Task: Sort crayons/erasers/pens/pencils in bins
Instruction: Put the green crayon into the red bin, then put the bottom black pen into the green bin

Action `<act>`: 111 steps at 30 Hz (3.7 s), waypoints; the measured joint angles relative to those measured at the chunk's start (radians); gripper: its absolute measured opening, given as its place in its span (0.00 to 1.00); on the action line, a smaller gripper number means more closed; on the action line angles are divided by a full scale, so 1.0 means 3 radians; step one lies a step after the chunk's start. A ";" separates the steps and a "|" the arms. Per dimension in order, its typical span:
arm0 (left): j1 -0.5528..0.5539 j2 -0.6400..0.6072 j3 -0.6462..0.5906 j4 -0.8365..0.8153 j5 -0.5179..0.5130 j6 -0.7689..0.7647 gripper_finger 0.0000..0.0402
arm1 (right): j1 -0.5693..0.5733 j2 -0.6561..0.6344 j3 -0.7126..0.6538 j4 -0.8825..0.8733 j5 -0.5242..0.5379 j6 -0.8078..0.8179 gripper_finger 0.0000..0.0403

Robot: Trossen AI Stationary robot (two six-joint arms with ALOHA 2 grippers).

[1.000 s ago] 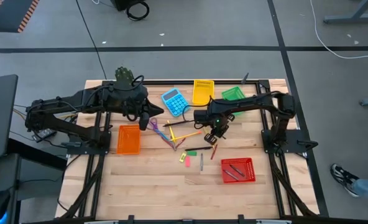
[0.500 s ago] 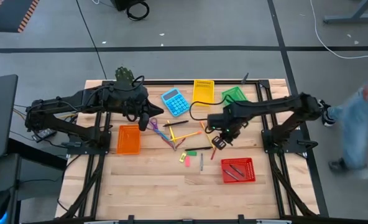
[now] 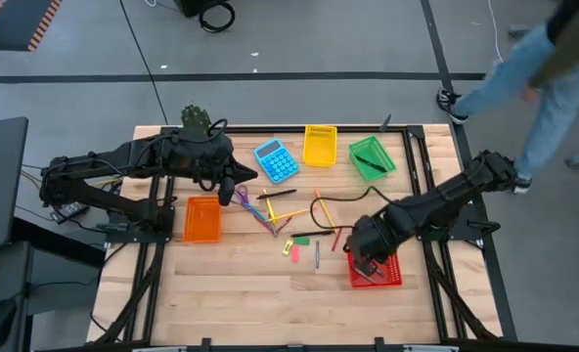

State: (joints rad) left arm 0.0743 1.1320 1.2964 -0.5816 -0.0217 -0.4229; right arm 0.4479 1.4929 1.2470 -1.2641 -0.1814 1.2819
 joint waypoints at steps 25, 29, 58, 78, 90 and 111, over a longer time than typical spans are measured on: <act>0.0000 0.0000 0.0000 0.0005 -0.0001 -0.0037 0.05 | 0.0249 0.0004 -0.1214 0.1597 0.0010 -0.0001 0.11; 0.0000 0.0000 0.0000 0.0005 -0.0001 -0.0037 0.03 | 0.0223 0.0004 -0.1307 0.1622 0.0003 0.0054 0.11; 0.0000 0.0000 0.0000 0.0003 0.0000 -0.0123 0.07 | 0.0208 0.0004 -0.1813 0.2369 0.0015 0.0127 0.11; 0.0001 0.0000 0.0000 0.0004 0.0001 -0.0122 0.07 | 0.0208 -0.0003 -0.1942 0.2521 0.0003 0.0201 0.11; 0.0001 0.0000 0.0000 0.0003 0.0001 -0.0117 0.06 | 0.0208 0.0010 -0.1852 0.2531 -0.0062 0.0281 0.18; 0.0001 0.0058 -0.0005 -0.0281 0.0000 -0.0035 0.07 | 0.0210 -0.0243 -0.1843 0.2504 -0.0124 0.0399 0.19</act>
State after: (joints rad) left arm 0.0746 1.1496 1.2949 -0.6658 -0.0216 -0.4334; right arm 0.5110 1.4200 0.6941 -0.5130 -0.2185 1.4016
